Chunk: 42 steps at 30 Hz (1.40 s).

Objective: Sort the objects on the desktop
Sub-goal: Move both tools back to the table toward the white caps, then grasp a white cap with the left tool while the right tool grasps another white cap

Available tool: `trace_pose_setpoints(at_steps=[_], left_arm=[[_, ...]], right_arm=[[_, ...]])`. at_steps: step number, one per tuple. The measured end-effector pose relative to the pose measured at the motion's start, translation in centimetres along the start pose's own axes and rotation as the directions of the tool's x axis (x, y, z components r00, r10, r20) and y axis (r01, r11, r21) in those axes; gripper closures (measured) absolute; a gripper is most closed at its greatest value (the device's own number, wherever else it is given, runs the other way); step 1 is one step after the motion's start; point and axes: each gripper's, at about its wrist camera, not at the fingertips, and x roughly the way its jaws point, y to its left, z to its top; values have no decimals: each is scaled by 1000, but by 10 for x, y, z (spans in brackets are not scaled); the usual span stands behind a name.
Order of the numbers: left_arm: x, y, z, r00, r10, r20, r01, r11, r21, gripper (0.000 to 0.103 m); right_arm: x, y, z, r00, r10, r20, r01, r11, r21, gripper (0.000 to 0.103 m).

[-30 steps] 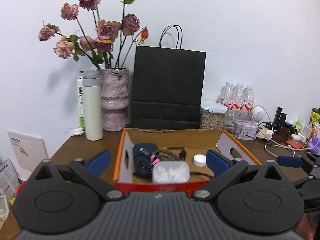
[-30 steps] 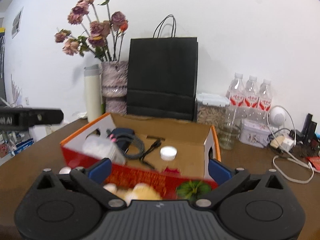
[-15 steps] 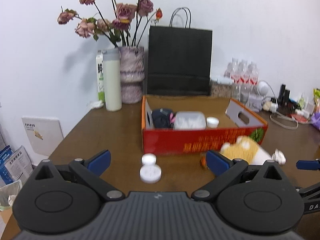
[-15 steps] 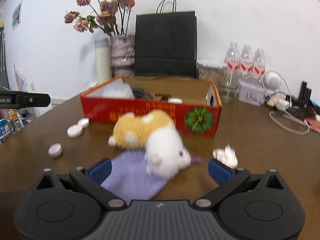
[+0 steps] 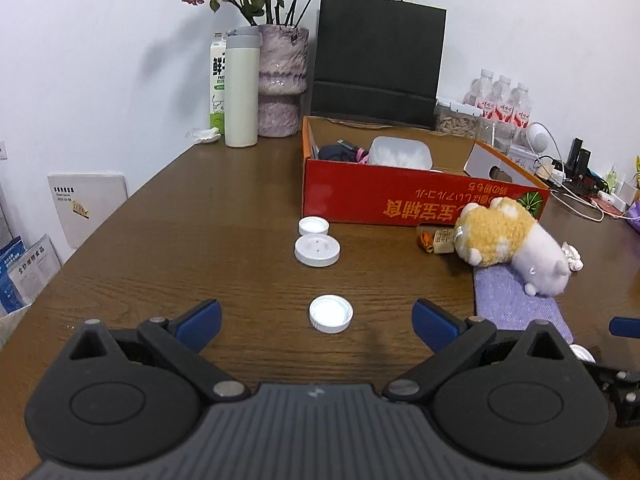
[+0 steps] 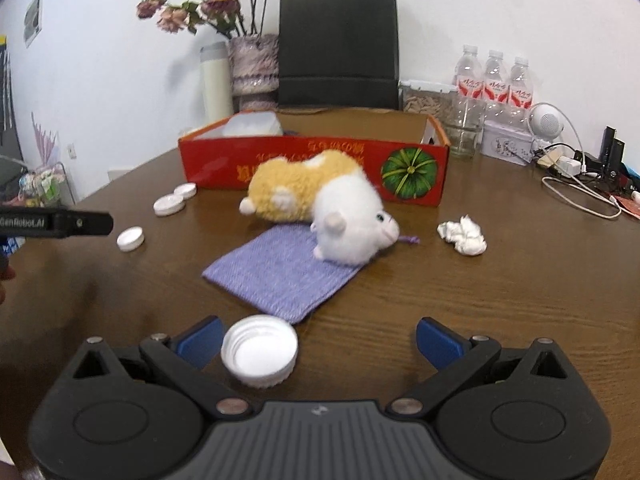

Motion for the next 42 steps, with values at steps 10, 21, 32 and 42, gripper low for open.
trace_pose_setpoints(at_steps=[10, 21, 32, 42], left_arm=[[7, 0, -1, 1000, 8, -22, -8, 1000, -1, 0], [25, -2, -2, 998, 24, -60, -24, 1000, 16, 0], [49, -4, 3, 997, 43, -70, -40, 998, 37, 9], [51, -14, 1, 997, 13, -77, -6, 996, 91, 39]], right_arm=[[1, 12, -4, 999, 32, -20, -33, 998, -58, 43], [0, -7, 2, 1000, 6, 4, -6, 1000, -19, 64], [3, -29, 8, 999, -46, 21, 46, 999, 28, 64], [6, -31, 12, 999, -44, 24, 44, 998, 34, 64]])
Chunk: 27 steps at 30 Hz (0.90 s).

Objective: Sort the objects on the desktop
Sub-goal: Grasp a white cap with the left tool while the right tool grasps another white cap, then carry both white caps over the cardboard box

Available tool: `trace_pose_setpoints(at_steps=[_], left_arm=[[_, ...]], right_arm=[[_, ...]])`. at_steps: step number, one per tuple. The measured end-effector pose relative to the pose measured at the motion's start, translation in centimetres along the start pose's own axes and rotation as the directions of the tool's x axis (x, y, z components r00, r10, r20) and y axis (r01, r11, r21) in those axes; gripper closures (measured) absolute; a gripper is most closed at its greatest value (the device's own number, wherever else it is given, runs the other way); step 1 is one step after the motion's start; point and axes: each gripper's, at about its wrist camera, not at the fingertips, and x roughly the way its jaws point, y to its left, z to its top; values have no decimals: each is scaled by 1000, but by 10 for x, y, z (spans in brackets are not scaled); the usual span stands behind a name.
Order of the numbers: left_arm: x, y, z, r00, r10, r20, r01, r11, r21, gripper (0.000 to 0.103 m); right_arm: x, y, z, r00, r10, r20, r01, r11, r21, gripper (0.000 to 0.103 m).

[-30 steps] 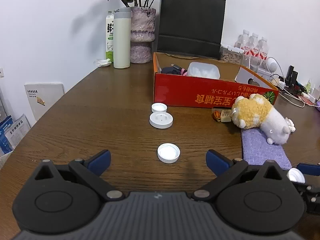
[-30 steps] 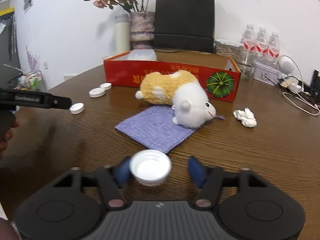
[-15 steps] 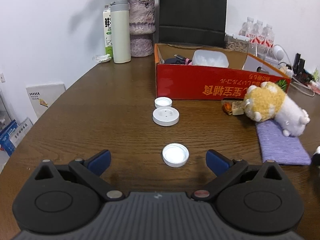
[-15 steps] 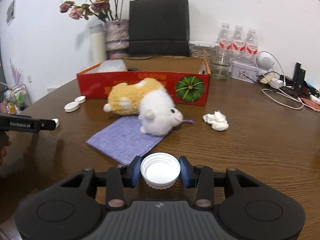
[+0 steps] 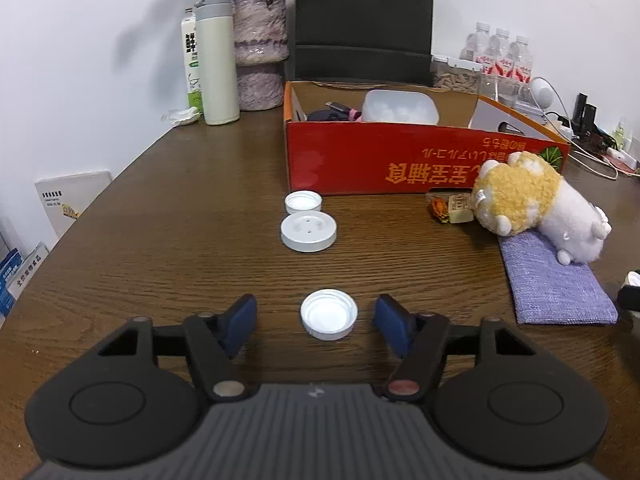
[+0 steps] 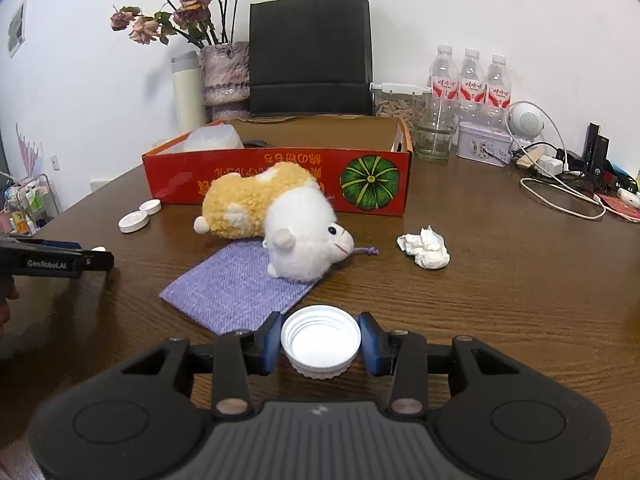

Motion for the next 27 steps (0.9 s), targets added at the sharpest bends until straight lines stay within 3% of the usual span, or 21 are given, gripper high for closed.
trace_pose_setpoints(at_steps=[1, 4, 6, 12, 17, 27], left_arm=[[0, -1, 0, 1000, -3, 2, 3, 1000, 6, 41], [-2, -6, 0, 1000, -29, 6, 29, 999, 29, 65], [-3, -9, 0, 999, -40, 9, 39, 999, 35, 74], [-6, -8, 0, 999, -50, 21, 49, 999, 21, 74], [-18, -9, 10, 994, -72, 79, 72, 997, 12, 74], [-41, -22, 59, 963, -119, 242, 114, 993, 34, 74]], right_arm=[[0, 0, 0, 1000, 0, 1, 0, 1000, -1, 64], [0, 0, 1, 1000, 2, 3, -2, 1000, -3, 64], [-1, 0, 3, 1000, 1, 7, -1, 1000, -6, 64], [-2, -2, 8, 1000, -3, 20, 3, 1000, -6, 64], [-3, -1, 20, 999, 1, 52, 0, 1000, -19, 64], [-4, 12, 74, 983, 57, 176, -46, 997, -66, 64]])
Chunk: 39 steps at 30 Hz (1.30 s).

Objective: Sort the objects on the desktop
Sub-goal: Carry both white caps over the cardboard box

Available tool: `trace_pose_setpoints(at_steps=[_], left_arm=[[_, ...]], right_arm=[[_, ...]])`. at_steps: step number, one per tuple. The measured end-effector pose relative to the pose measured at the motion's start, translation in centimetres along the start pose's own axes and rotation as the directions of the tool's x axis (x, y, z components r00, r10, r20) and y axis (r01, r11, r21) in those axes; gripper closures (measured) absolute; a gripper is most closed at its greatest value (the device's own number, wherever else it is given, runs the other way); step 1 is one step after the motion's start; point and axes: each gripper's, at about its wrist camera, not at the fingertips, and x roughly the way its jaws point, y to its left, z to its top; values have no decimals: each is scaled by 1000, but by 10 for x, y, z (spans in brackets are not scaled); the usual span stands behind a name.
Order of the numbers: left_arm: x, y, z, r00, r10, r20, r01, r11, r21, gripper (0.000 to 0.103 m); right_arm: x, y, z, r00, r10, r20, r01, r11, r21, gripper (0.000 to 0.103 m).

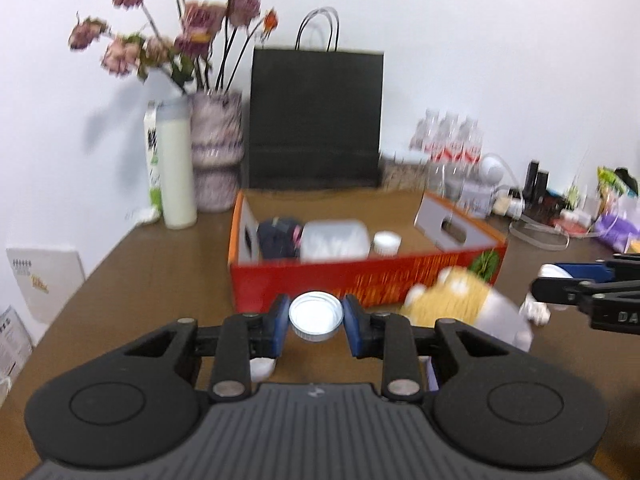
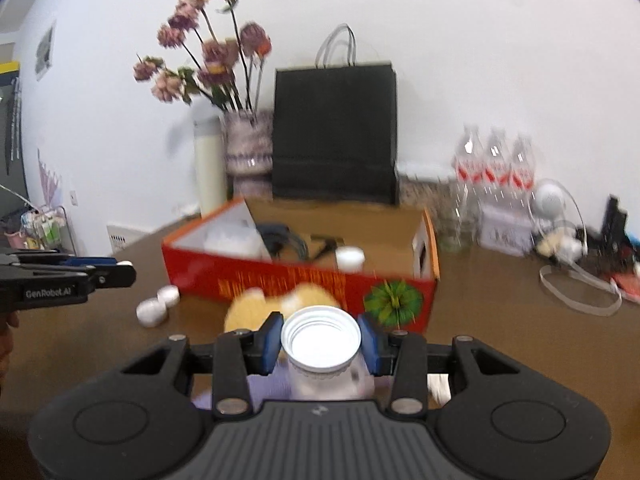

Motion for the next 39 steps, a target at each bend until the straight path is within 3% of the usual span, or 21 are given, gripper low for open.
trace_pose_setpoints(at_steps=[9, 17, 31, 39], left_arm=[[18, -8, 52, 992, -4, 127, 8, 1000, -30, 74], [54, -11, 84, 984, 1, 177, 15, 996, -89, 74], [150, -5, 84, 998, 20, 58, -16, 996, -82, 74], [181, 1, 81, 999, 43, -7, -44, 996, -75, 74]], right_arm=[[23, 7, 62, 993, 43, 108, -41, 999, -27, 64], [54, 3, 94, 984, 46, 171, -47, 999, -1, 64], [152, -26, 91, 997, 55, 47, -56, 998, 36, 64], [196, -30, 85, 999, 34, -34, -33, 999, 18, 64]])
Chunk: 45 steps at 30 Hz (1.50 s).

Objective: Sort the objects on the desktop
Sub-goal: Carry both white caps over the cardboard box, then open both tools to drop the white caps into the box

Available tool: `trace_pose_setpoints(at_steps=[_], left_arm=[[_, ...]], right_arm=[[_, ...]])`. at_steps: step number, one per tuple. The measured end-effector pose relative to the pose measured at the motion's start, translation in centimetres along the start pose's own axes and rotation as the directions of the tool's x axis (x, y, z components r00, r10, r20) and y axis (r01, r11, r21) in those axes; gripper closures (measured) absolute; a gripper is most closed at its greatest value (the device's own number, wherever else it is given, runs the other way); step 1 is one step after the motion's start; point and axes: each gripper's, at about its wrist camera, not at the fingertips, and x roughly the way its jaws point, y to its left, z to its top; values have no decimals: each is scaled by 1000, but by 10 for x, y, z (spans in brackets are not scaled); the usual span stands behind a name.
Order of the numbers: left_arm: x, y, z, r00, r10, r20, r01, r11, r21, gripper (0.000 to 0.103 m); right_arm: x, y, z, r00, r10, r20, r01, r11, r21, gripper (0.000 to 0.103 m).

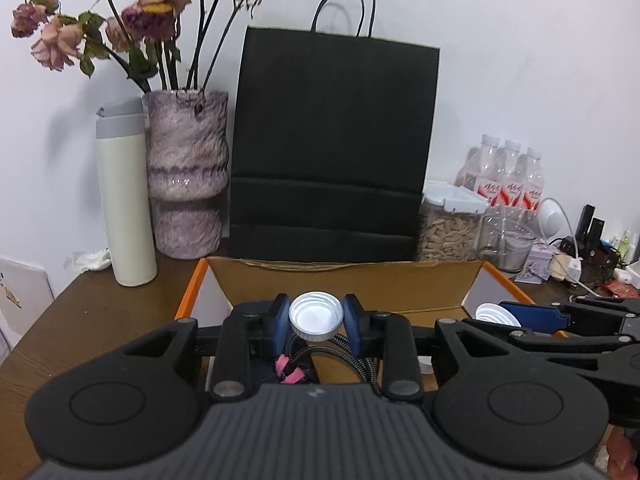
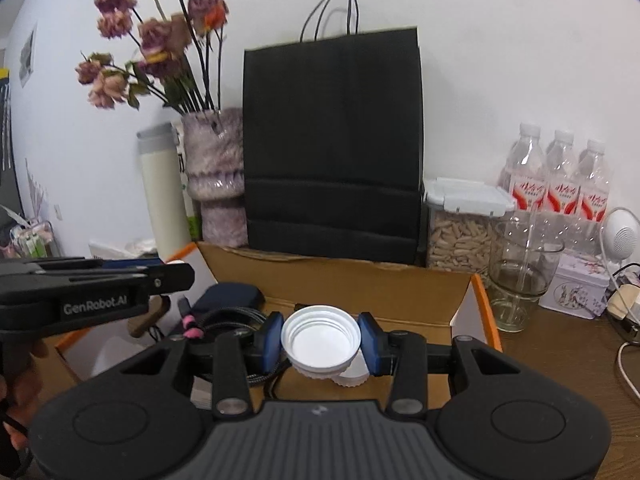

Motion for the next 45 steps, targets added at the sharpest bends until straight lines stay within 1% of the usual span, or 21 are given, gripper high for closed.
trace_pose_setpoints(at_steps=[8, 16, 23, 32, 38, 39, 40, 41, 42, 43, 44, 45], left_arm=[[17, 1, -7, 997, -13, -71, 12, 1000, -5, 74], [25, -1, -17, 994, -9, -105, 10, 1000, 10, 74], [28, -2, -20, 993, -4, -121, 6, 1000, 22, 74], [26, -5, -19, 994, 1, -111, 3, 999, 43, 74], [22, -8, -19, 995, 7, -97, -2, 998, 56, 62], [22, -8, -19, 995, 11, -97, -6, 998, 58, 59], [22, -8, -19, 995, 16, -98, -10, 998, 58, 58], [22, -8, -19, 995, 18, -99, -12, 998, 58, 57], [22, -8, -19, 995, 18, -100, -12, 998, 55, 53], [21, -7, -18, 995, 19, -99, -14, 999, 51, 43], [20, -7, -18, 995, 23, -96, -18, 999, 46, 35], [18, -6, -17, 996, 22, -86, -19, 999, 37, 21]], right_arm=[[18, 4, -9, 998, -15, -66, 14, 1000, -28, 64], [21, 7, -16, 996, -17, -89, 14, 999, -31, 64], [24, 1, -18, 994, -31, -105, 30, 999, -12, 64], [25, 3, -19, 994, -28, -110, 27, 1000, -15, 64], [23, 3, -18, 994, -34, -106, 33, 999, -16, 63], [23, 3, -18, 994, -33, -107, 32, 999, -18, 60], [23, 4, -18, 994, -33, -107, 31, 999, -20, 54], [23, 4, -18, 994, -35, -106, 33, 999, -22, 51], [23, 5, -18, 994, -40, -104, 37, 999, -28, 47], [22, 6, -18, 994, -46, -102, 43, 998, -35, 40], [21, 6, -17, 994, -50, -101, 46, 998, -40, 36], [21, 7, -17, 994, -54, -99, 50, 998, -46, 26]])
